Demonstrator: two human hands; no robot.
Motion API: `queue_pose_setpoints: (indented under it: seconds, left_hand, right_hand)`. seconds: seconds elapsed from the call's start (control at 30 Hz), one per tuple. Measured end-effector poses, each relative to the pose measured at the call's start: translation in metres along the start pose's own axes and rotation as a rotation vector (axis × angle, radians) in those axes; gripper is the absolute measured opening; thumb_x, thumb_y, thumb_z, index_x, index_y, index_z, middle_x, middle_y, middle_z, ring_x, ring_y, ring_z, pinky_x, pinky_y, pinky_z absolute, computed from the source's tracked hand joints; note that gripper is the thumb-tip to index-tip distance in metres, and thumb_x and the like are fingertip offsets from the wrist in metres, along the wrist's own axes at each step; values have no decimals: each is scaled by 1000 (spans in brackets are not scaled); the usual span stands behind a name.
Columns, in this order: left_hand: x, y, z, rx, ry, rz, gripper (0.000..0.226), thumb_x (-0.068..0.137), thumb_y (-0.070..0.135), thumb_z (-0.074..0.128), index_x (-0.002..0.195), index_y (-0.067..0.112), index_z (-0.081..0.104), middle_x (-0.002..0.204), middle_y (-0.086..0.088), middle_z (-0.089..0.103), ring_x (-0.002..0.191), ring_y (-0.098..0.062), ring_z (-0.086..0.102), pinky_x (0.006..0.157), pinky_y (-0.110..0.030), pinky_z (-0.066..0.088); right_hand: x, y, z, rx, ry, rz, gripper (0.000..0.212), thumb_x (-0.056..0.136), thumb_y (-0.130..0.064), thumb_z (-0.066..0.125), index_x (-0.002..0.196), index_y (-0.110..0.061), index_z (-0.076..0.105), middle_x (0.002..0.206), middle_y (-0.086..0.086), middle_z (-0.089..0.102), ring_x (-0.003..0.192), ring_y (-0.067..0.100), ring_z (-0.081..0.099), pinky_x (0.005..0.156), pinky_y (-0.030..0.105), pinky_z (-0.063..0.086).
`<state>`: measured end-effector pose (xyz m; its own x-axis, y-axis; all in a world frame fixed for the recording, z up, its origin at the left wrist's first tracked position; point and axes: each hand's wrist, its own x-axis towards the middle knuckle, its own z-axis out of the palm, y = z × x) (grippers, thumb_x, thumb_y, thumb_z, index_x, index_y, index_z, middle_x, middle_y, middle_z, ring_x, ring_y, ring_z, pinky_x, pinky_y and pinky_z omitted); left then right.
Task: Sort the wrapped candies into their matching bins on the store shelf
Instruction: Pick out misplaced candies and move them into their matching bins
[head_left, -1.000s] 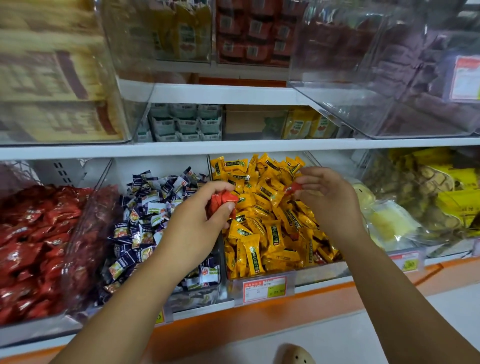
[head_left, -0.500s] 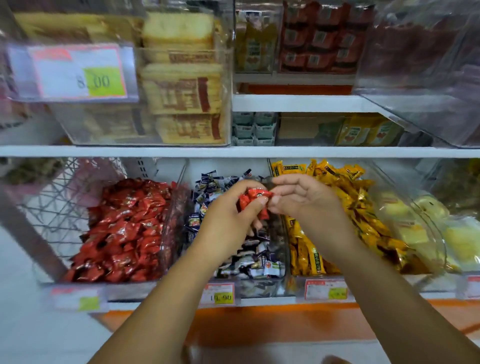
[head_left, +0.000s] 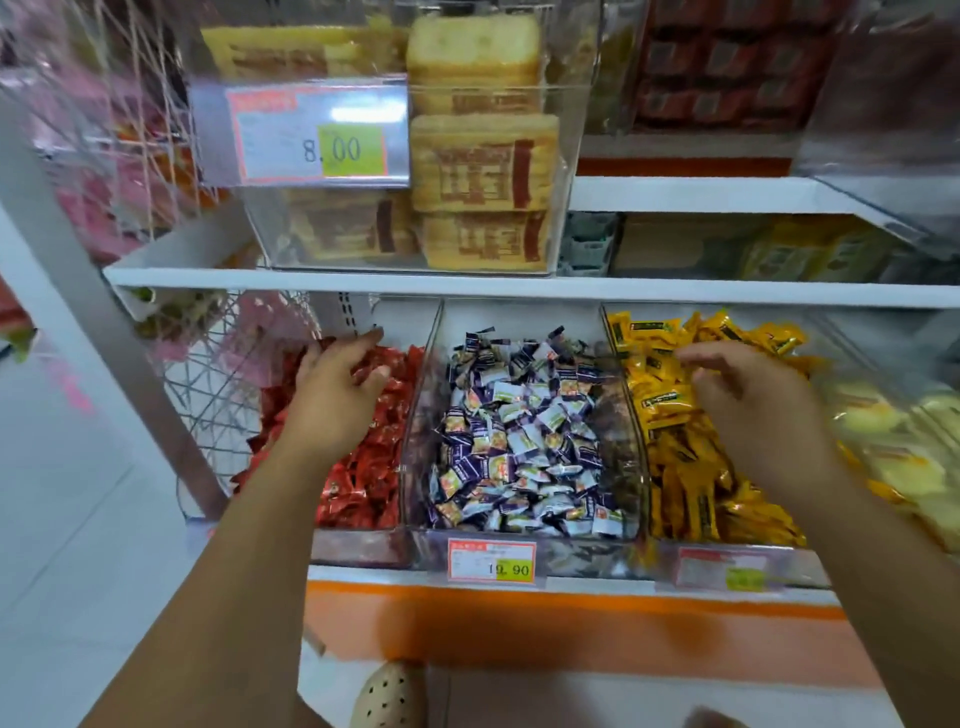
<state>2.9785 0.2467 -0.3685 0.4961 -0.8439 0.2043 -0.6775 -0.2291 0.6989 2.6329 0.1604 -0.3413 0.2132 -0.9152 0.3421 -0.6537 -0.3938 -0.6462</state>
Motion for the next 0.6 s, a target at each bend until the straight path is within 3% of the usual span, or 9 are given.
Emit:
queue_pose_setpoints:
  seconds: [0.07, 0.17, 0.27, 0.33, 0.43, 0.53, 0.6]
  left_hand:
    - [-7, 23, 5, 32, -8, 69, 43, 95, 37, 53, 137, 30, 50, 143, -3, 48, 138, -29, 34, 113, -50, 29]
    - [-31, 72, 25, 26, -116, 232, 46, 97, 34, 48, 142, 26, 44, 144, -4, 43, 139, -21, 29, 115, -37, 24]
    - [-58, 112, 58, 13, -305, 388, 52, 96, 40, 44, 147, 33, 33, 157, 10, 22, 145, -6, 11, 116, -23, 9]
    - [-67, 126, 84, 0, -424, 429, 58, 95, 45, 41, 149, 36, 25, 159, 17, 9, 144, 2, 0, 118, -24, 6]
    - [-73, 142, 112, 40, -509, 470, 64, 94, 51, 36, 152, 37, 13, 158, 22, -3, 144, 2, -7, 117, -24, 2]
    - [-71, 152, 129, 31, -487, 471, 67, 92, 54, 33, 152, 35, 11, 157, 22, -5, 143, 3, -9, 117, -26, 2]
    - [-69, 157, 138, 29, -477, 464, 71, 87, 58, 28, 152, 34, 12, 158, 19, -5, 143, 2, -11, 119, -28, 2]
  right_hand:
    - [5, 20, -13, -108, 9, 53, 23, 95, -14, 53, 108, -27, 66, 121, 0, 62, 107, 22, 58, 86, 28, 42]
    - [6, 54, -31, -316, -161, 201, 31, 95, -31, 55, 126, -27, 58, 144, 11, 45, 130, 27, 44, 106, 35, 34]
    - [0, 78, -35, -461, -407, 253, 73, 83, -74, 34, 149, -42, 22, 161, 3, 8, 148, 25, 5, 118, 46, 13]
    - [-2, 86, -30, -506, -468, 241, 79, 77, -80, 20, 148, -48, 9, 162, -3, -3, 148, 28, 1, 117, 52, 14]
    - [1, 90, -25, -501, -445, 206, 66, 86, -73, 26, 147, -48, 19, 161, -3, 7, 147, 29, 10, 115, 54, 18]
    - [15, 96, -31, -320, -92, 162, 42, 97, -49, 42, 130, -27, 54, 139, 5, 48, 130, 26, 40, 106, 41, 34]
    - [26, 108, -33, -218, 83, 222, 35, 99, -34, 43, 125, -14, 56, 128, 11, 52, 121, 27, 47, 100, 34, 37]
